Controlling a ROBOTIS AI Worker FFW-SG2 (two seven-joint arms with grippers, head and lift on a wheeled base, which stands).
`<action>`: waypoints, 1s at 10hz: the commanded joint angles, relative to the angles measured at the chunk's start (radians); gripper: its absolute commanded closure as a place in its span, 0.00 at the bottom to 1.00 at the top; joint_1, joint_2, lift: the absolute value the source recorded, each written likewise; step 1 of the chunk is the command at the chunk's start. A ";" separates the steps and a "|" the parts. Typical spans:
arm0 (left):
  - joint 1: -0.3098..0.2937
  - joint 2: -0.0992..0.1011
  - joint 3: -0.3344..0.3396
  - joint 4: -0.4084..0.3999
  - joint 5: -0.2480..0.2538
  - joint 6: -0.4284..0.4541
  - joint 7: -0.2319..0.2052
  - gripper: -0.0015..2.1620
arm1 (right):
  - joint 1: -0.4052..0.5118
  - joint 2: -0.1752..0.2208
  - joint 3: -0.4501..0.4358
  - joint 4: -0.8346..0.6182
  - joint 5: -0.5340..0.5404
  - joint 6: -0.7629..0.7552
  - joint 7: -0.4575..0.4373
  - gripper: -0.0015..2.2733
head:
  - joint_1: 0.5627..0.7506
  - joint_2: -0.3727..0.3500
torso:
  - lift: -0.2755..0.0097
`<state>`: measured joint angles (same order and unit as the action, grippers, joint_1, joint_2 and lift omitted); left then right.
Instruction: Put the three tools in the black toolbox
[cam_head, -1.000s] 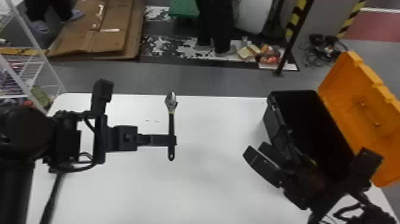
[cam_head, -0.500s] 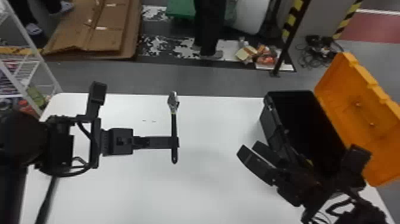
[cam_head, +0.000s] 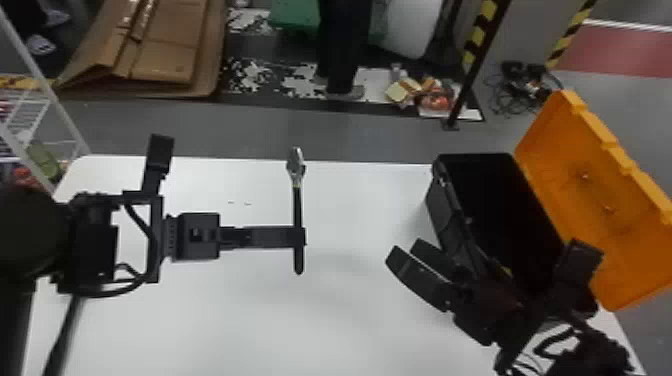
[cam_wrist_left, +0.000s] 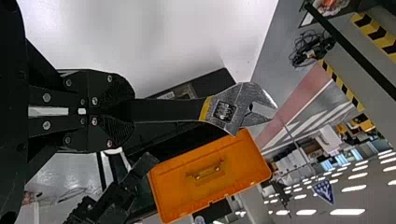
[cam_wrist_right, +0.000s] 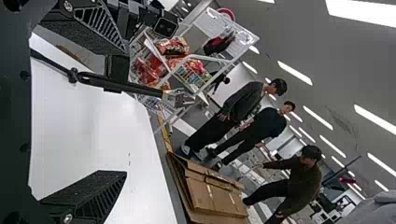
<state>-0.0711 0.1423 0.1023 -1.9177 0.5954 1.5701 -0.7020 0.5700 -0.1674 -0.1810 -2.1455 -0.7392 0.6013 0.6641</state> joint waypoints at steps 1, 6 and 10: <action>0.001 -0.001 -0.013 -0.001 0.034 0.001 -0.008 0.57 | -0.018 -0.004 0.002 0.006 0.000 0.039 0.002 0.04 | 0.70 0.37 | 0.77; 0.002 -0.003 -0.110 0.000 0.041 0.001 -0.005 0.57 | -0.094 -0.014 0.003 0.007 0.003 0.159 0.000 0.04 | 0.70 0.30 | 0.77; -0.012 -0.003 -0.185 0.049 0.030 0.001 0.007 0.57 | -0.170 -0.012 0.021 0.007 0.064 0.245 -0.011 0.04 | 0.70 0.27 | 0.77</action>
<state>-0.0807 0.1394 -0.0760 -1.8759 0.6264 1.5701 -0.6948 0.4140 -0.1796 -0.1615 -2.1392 -0.6886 0.8294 0.6534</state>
